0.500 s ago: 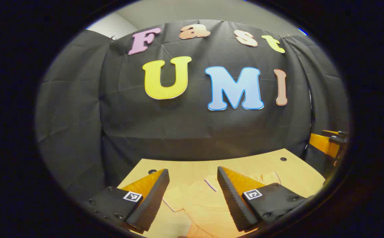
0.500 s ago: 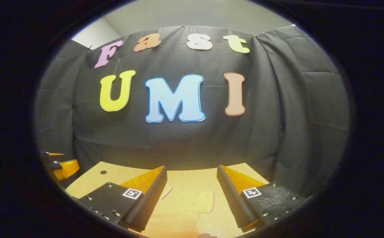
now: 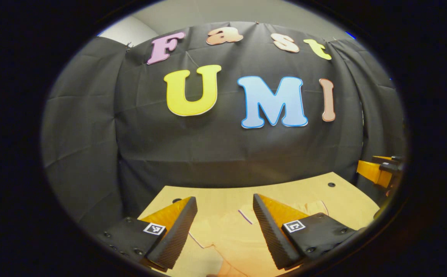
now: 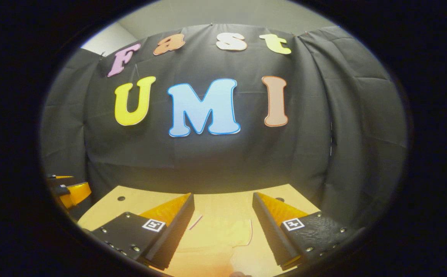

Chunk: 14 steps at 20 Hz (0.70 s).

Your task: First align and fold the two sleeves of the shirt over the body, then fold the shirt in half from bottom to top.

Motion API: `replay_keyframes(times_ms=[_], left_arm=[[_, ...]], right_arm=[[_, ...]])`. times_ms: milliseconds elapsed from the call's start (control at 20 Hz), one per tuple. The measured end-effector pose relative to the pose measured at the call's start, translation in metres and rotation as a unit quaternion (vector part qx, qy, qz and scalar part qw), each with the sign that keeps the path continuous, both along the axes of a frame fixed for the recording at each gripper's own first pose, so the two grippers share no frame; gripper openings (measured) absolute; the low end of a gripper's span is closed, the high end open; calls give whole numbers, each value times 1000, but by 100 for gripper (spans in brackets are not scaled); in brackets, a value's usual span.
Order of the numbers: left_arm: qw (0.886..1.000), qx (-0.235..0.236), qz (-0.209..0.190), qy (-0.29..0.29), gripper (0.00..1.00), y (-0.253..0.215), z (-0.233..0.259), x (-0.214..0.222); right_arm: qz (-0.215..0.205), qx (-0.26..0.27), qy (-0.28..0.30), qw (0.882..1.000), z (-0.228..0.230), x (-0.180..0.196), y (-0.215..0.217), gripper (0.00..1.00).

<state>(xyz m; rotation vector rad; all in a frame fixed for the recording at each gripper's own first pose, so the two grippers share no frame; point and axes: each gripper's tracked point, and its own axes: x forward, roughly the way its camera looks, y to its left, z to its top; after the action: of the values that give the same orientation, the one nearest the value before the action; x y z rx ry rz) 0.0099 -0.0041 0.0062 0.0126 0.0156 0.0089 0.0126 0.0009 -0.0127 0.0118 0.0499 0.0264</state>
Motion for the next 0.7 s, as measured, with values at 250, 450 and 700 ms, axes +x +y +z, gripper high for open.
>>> replay_keyframes(times_ms=[250,450,700], left_arm=[[1000,-1,6,-1,94,0,2,0],[1000,-5,11,-1,97,1,2,-3],[1000,-8,20,-2,95,7,2,-7]], right_arm=[[8,0,11,1000,-4,5,-2,95],[16,-8,29,999,-16,13,-3,95],[23,-9,79,997,-52,38,-3,95]])
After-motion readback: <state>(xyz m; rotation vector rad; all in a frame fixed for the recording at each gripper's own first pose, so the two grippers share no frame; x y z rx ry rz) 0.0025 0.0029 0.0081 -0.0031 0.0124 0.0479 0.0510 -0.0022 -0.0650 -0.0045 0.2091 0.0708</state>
